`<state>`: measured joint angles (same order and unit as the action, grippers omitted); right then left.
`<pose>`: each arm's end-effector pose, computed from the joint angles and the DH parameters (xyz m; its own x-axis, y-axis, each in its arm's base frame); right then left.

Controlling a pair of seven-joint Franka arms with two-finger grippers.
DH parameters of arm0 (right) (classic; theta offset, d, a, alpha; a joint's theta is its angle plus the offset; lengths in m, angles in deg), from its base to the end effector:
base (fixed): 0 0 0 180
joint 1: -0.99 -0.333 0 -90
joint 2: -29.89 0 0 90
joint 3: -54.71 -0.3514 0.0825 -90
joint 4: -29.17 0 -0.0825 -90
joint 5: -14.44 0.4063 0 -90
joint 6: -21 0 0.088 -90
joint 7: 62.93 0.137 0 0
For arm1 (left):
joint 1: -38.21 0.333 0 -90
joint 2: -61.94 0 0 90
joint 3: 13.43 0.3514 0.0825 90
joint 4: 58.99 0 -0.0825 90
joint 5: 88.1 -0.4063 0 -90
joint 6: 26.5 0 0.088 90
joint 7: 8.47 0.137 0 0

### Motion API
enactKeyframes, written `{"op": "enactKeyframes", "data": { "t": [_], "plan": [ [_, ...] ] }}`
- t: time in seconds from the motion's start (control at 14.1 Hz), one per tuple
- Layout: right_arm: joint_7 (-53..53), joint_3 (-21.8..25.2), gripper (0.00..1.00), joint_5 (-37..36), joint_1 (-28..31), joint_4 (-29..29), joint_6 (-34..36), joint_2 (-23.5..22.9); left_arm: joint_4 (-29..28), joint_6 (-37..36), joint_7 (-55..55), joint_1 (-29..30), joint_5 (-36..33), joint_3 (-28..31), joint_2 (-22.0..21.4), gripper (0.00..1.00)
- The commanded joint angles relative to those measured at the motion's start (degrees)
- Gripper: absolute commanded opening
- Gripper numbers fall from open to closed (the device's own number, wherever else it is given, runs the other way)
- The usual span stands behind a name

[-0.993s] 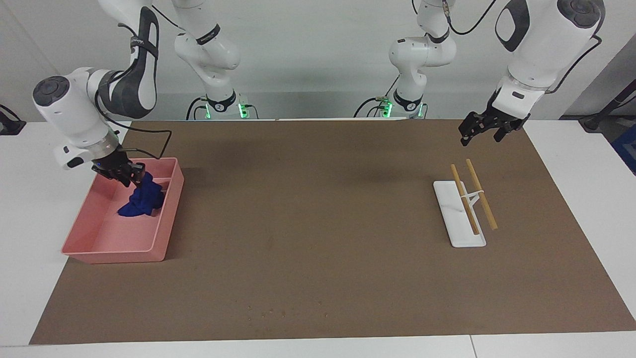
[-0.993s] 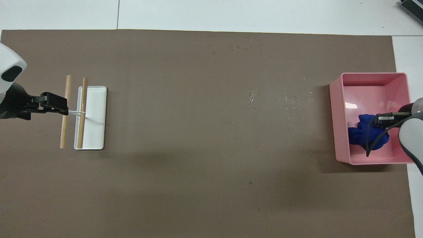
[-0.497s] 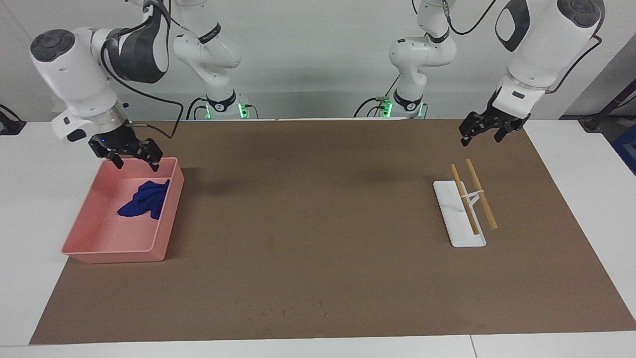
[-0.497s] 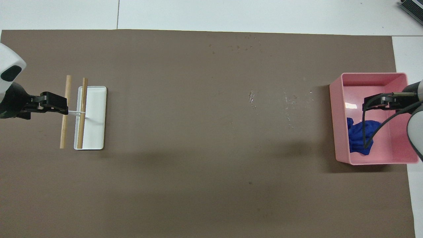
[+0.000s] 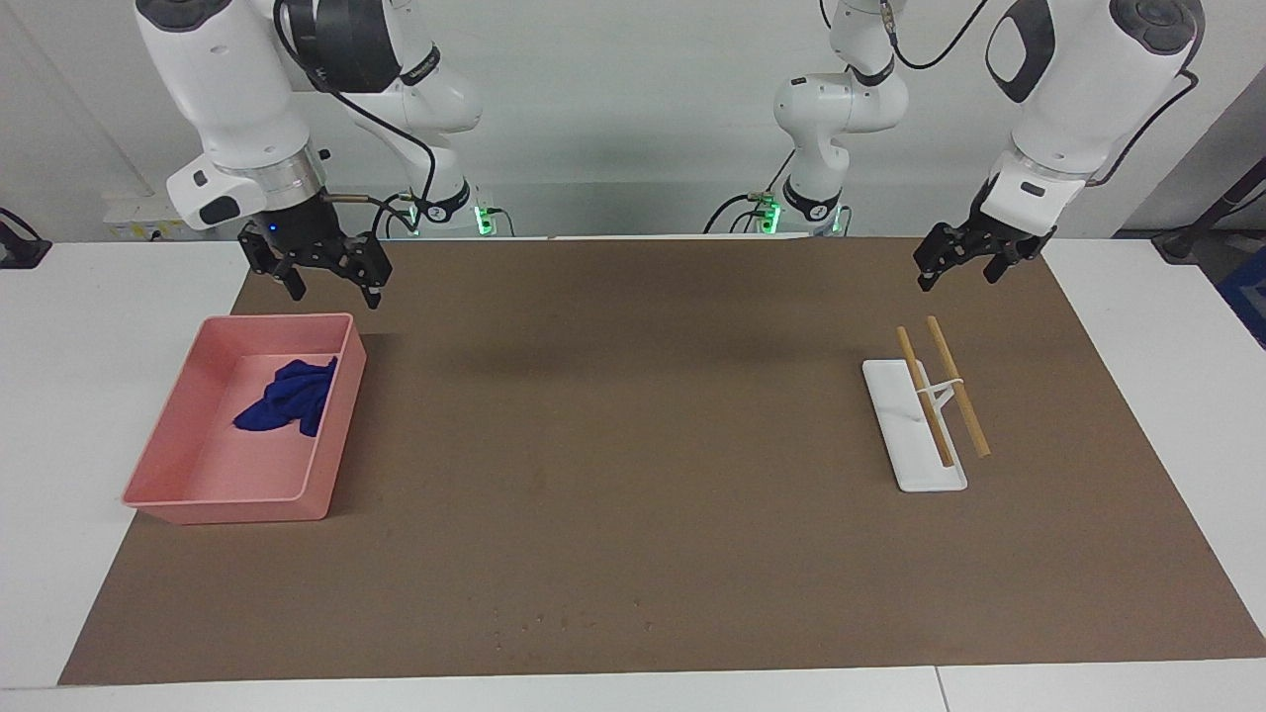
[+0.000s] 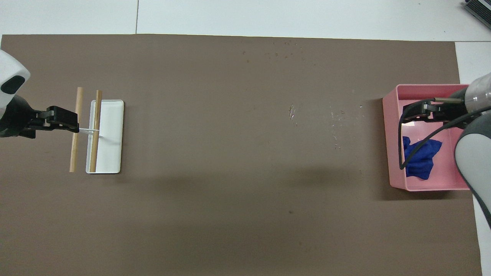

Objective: Wipe water with towel using both arms

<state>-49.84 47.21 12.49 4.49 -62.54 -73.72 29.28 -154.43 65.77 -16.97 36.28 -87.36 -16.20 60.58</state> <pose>0.5881 0.0363 0.6164 0.9867 -0.1552 0.0482 -0.1565 -0.9874 0.0223 0.5668 -0.0486 0.5999 0.9972 0.0669 -0.0330 0.0671 -0.9977 0.0069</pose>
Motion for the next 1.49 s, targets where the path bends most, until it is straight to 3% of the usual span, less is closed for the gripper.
{"op": "enactKeyframes", "data": {
  "t": [0.0,0.43,0.78,1.42],
  "plan": [
    [0.44,0.04,1.0,-1.39,-0.34,6.44,5.4,-2.55,-1.42,0.89,-0.21,0.34,0.66,0.14,-1.37,1.0],
    [0.27,0.3,1.0,-0.6,-0.25,5.85,6.82,-1.16,-1.15,0.8,0.32,0.34,0.66,0.14,-1.28,1.0],
    [-0.08,0.21,1.0,-0.6,-0.17,-4.17,4.99,5.17,-1.33,0.71,0.23,-0.18,0.66,0.14,-1.37,1.0],
    [-0.79,0.56,0.99,2.55,0.45,-0.32,6.56,3.34,-1.51,-0.43,0.67,0.52,0.66,0.05,-1.63,1.0]
  ]
}}
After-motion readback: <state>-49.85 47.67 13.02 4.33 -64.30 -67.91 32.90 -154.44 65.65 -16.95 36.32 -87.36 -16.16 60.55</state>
